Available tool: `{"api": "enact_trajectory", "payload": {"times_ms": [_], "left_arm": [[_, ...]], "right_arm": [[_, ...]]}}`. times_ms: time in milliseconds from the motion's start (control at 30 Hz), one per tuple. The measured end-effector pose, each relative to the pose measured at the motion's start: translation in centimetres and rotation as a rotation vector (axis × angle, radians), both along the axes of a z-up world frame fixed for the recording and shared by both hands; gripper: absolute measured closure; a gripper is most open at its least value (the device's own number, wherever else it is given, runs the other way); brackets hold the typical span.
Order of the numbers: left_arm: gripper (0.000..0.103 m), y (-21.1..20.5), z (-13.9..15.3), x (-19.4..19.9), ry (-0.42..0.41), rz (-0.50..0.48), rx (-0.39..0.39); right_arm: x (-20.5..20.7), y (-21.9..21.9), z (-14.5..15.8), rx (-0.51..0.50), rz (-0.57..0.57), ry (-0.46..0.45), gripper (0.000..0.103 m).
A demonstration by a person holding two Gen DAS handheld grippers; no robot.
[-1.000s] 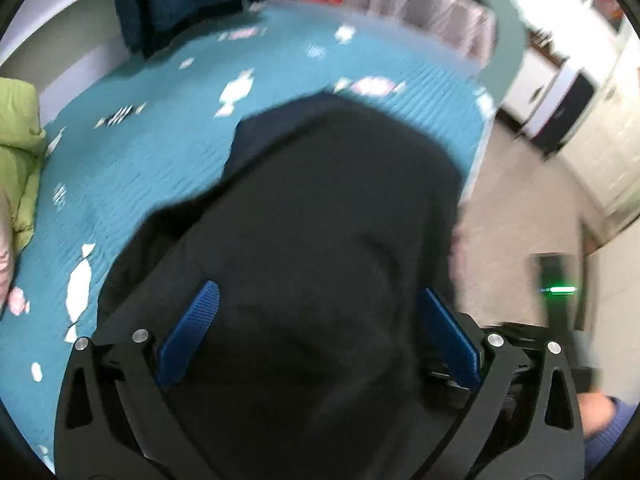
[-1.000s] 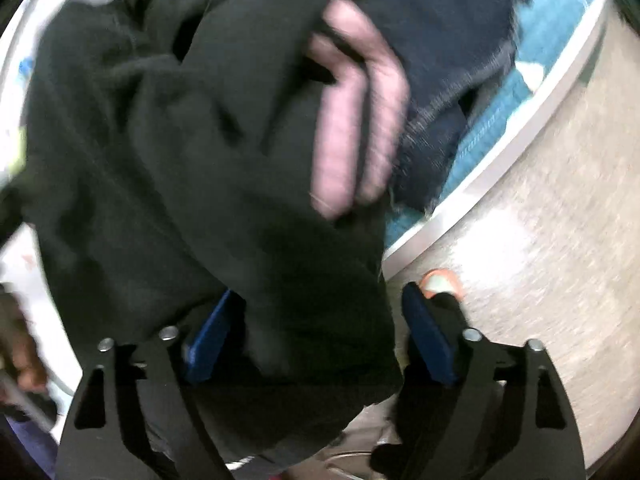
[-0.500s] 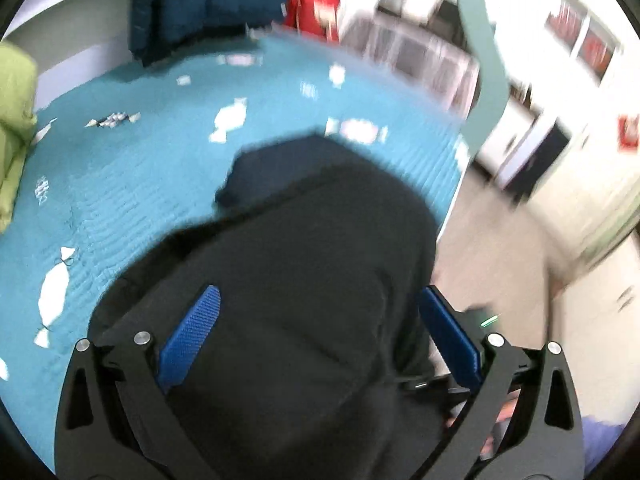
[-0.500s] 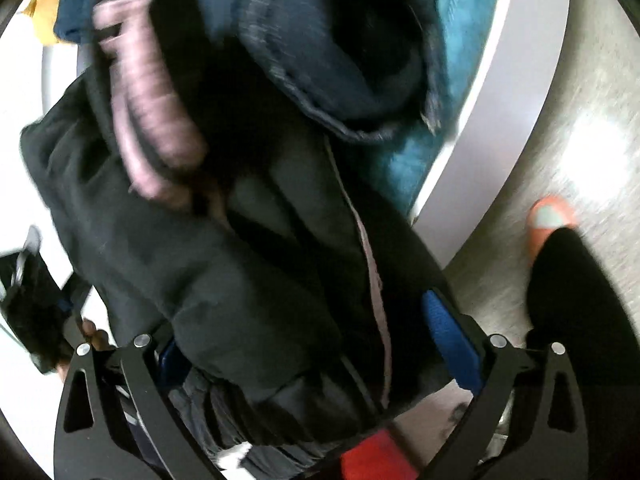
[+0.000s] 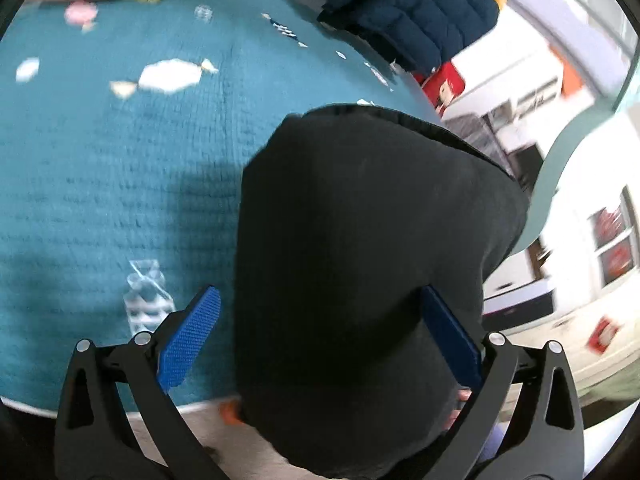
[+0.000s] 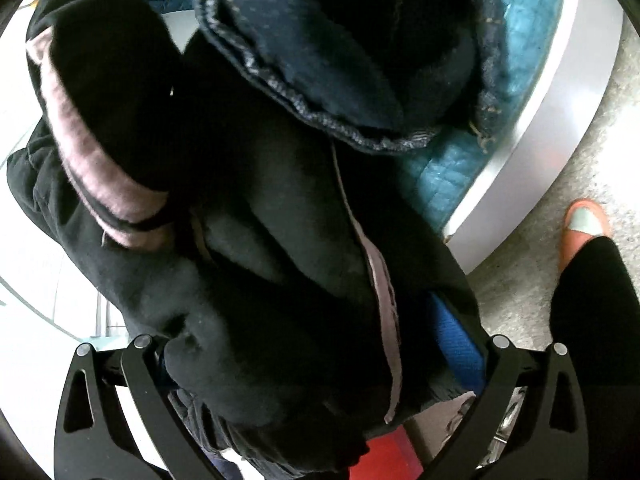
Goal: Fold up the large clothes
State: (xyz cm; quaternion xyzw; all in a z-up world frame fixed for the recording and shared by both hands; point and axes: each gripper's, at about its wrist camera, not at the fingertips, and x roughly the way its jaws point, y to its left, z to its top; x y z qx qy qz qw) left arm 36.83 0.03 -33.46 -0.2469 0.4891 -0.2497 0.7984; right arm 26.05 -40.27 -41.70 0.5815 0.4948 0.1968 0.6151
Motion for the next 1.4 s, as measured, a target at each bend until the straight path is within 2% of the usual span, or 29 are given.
{"api": "enact_trajectory", "payload": {"times_ms": [67,167,233,333,433,600,667,733,833,867,933,1033,1233,1400], "left_arm": [[0.004,-0.4,0.0,-0.5,0.013,-0.011,-0.027],[0.004,-1.7,-0.9,-1.2,0.092,-0.071,-0.113],[0.004,-2.8,-1.4,-1.7,0.065,-0.076,-0.051],[0.004,-2.9,-2.0,-1.4,0.074,-0.072,-0.076],[0.004,-2.8,-2.3,-0.6,0.083,-0.067,-0.068],[0.004,-1.9,-2.4,1.6,0.130,-0.072,-0.079],[0.004,-1.2,-2.8,1.9,0.142,-0.095,-0.079],[0.004,-1.8,-2.7,1.9,0.130,-0.104,-0.062],[0.004,-2.0,-2.6,2.2,0.119,-0.092,-0.053],[0.004,-2.0,-2.5,2.2,0.114,-0.088,-0.054],[0.004,-1.8,-2.0,1.6,0.075,-0.081,-0.051],[0.004,-1.5,-1.3,0.9,0.026,-0.063,-0.052],[0.004,-0.6,0.3,0.3,-0.052,-0.046,-0.052],[0.004,-0.6,1.1,0.1,-0.076,-0.019,-0.065]], "right_arm": [[-0.3,0.1,-0.4,0.049,0.003,0.032,0.006],[-0.5,1.3,-0.7,0.134,0.008,0.031,0.006],[-0.3,1.6,-1.2,0.135,-0.012,0.002,0.006],[-0.5,2.3,-2.6,0.163,-0.039,-0.003,0.006],[-0.5,3.3,-2.6,0.211,-0.028,0.018,0.006],[-0.5,4.9,-0.1,0.116,0.004,0.010,0.006],[-0.3,5.0,-1.3,0.117,-0.033,0.016,0.006],[-0.1,4.9,-2.6,0.159,-0.067,0.019,0.005],[-0.4,5.0,-2.9,0.163,-0.083,0.003,0.007],[-0.5,5.1,-2.6,0.152,-0.076,-0.008,0.010],[-0.8,5.0,-1.3,0.139,-0.060,-0.043,0.026],[-1.1,5.2,1.5,0.067,-0.015,-0.119,0.036],[-0.8,7.7,5.8,-0.055,0.066,-0.236,0.039],[-0.2,7.6,8.4,-0.102,0.087,-0.246,0.042]]}}
